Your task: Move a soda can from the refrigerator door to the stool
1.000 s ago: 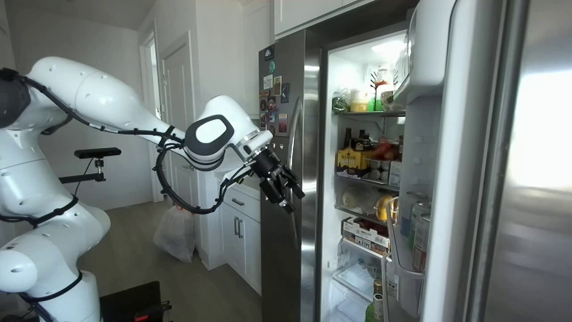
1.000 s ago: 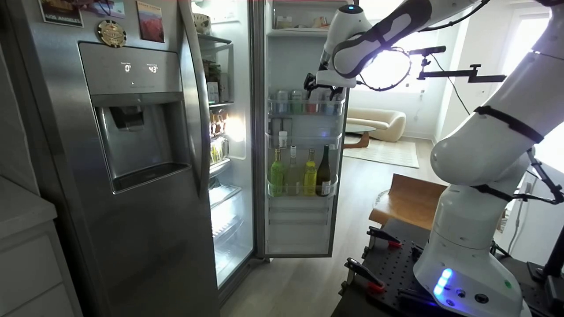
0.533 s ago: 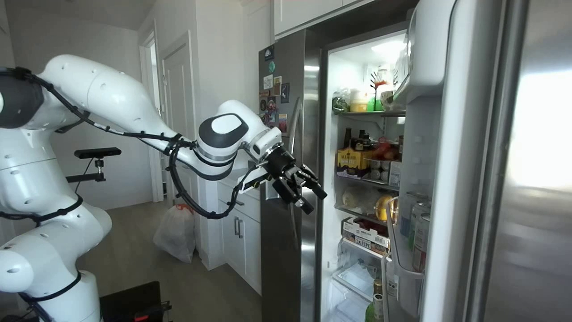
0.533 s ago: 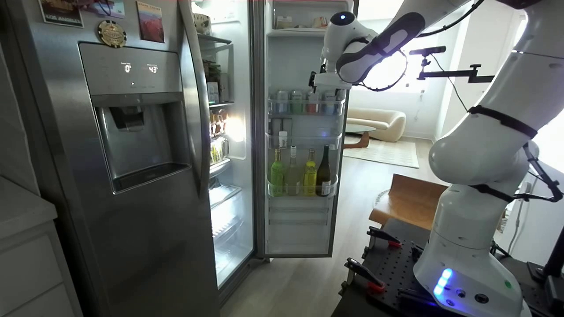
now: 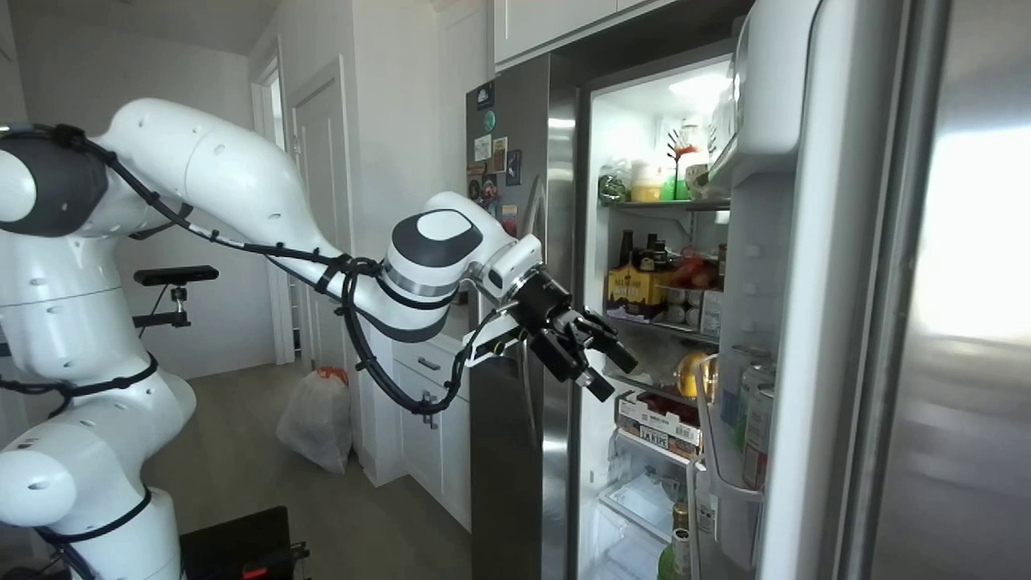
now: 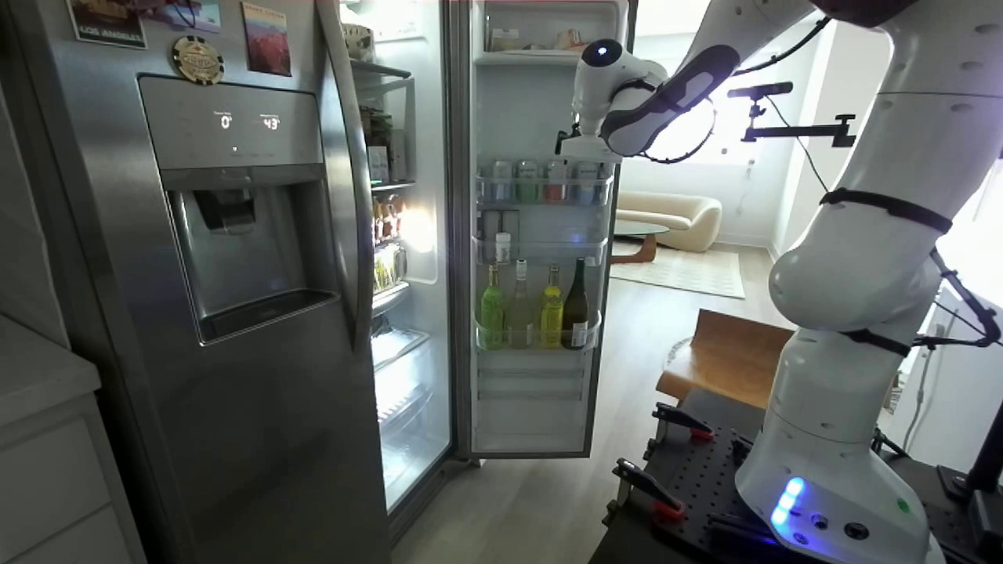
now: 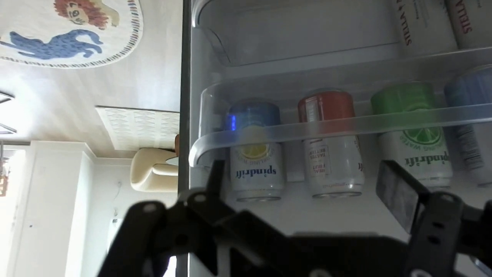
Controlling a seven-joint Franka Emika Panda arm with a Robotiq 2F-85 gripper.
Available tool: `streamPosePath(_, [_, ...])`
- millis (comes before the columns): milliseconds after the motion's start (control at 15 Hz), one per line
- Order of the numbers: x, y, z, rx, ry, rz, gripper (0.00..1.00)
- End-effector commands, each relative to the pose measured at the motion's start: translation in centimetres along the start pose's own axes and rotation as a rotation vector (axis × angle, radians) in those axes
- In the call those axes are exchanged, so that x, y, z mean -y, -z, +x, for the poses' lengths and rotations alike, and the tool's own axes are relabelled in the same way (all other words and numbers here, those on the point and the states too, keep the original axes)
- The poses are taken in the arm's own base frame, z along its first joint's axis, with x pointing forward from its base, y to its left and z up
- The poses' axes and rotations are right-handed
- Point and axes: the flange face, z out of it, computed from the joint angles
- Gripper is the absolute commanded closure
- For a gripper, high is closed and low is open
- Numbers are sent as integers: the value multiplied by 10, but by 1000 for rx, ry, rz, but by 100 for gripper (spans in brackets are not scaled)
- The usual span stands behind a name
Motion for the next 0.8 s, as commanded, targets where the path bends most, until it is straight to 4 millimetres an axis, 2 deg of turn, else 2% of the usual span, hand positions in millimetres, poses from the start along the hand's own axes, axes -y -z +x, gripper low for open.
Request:
streamPosePath(0, [5, -22, 18, -45, 14, 4, 0])
streamPosePath(733, [-9, -76, 48, -135, 82, -52, 0])
